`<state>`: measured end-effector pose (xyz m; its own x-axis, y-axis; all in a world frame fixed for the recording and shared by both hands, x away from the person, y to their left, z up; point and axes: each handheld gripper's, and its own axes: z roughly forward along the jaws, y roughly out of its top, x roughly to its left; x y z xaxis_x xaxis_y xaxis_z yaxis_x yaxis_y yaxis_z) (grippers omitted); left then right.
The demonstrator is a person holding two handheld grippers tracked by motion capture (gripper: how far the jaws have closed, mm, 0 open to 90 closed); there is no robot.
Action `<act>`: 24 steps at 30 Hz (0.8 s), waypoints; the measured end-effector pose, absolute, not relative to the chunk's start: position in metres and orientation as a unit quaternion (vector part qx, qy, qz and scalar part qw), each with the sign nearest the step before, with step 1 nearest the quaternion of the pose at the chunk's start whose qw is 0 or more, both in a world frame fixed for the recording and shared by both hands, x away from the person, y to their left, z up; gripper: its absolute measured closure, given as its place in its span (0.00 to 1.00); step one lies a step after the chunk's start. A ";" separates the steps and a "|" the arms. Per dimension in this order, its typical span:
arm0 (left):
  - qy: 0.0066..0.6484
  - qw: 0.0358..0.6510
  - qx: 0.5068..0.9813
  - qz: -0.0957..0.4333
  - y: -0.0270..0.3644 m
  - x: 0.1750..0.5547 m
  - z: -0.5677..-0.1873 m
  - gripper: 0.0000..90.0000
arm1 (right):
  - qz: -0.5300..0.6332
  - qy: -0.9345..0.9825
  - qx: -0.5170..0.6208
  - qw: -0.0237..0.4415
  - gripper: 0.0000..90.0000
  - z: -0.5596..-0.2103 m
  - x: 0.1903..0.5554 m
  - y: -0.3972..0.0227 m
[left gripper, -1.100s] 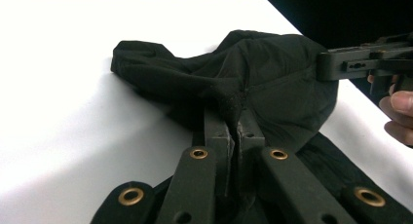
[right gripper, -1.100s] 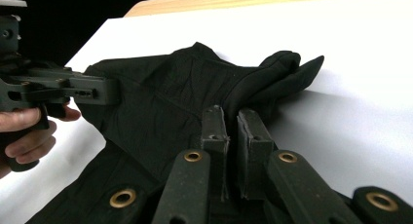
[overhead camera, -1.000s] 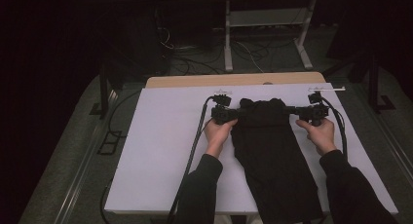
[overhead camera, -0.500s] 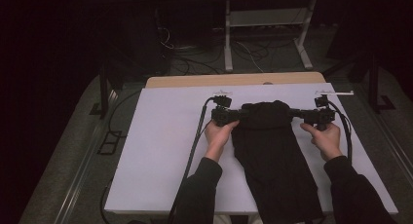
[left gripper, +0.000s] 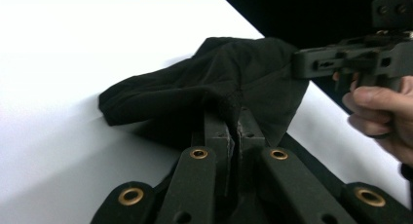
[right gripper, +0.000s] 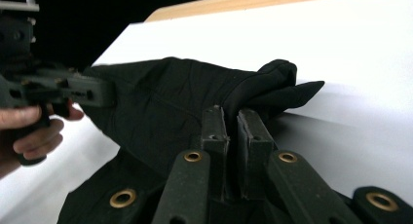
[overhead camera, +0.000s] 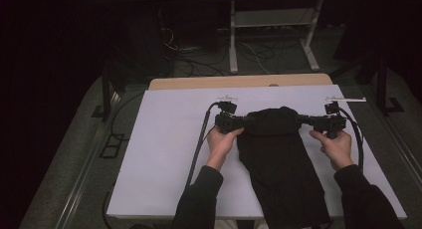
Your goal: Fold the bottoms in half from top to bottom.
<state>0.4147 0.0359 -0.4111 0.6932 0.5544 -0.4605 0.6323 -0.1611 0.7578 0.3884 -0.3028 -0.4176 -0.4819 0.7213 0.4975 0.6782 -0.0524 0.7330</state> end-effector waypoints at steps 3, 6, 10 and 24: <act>0.384 0.514 0.767 -0.035 0.039 0.410 -0.410 0.96 | 0.508 0.702 0.499 0.026 0.91 -0.416 0.384 -0.298; 0.380 0.512 0.770 -0.032 0.041 0.405 -0.408 0.96 | 0.505 0.704 0.497 0.029 0.91 -0.414 0.380 -0.299; 0.372 0.512 0.773 -0.033 0.041 0.399 -0.405 0.96 | 0.506 0.706 0.494 0.028 0.91 -0.413 0.375 -0.299; 0.348 0.535 0.767 -0.062 0.042 0.370 -0.410 0.96 | 0.515 0.702 0.493 0.006 0.91 -0.411 0.360 -0.305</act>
<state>0.3696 0.0419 -0.4102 0.7499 0.4680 -0.4676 0.6003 -0.1843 0.7782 0.3601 -0.3047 -0.4113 -0.5143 0.6972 0.4994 0.6858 -0.0153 0.7276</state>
